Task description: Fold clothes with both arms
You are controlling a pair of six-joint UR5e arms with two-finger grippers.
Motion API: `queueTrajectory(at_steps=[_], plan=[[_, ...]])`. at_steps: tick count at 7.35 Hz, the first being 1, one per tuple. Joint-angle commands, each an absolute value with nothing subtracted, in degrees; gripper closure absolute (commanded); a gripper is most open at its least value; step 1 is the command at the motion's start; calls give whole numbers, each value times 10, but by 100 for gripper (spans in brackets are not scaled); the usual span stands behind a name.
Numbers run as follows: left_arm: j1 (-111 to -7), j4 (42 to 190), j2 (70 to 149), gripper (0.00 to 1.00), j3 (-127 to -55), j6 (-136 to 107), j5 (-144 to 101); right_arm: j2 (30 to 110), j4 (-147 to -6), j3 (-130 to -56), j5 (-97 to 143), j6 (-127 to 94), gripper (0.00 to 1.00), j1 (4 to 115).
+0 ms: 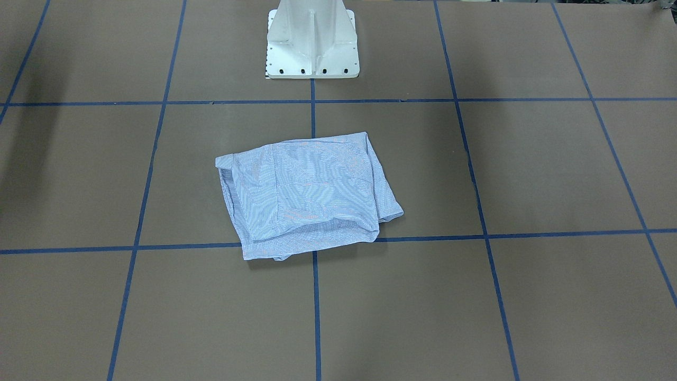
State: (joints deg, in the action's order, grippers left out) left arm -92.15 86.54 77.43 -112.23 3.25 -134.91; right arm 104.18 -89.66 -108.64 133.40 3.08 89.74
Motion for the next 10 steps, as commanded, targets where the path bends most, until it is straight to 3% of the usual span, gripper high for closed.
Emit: queueTrajectory(at_steps=[1, 10], plan=[[-922, 865, 764, 0, -1120, 35, -1347, 1042, -896, -1086, 1334, 31, 0, 897], [-921, 865, 762, 0, -1112, 33, -1346, 1042, -896, -1088, 1334, 31, 0, 897]])
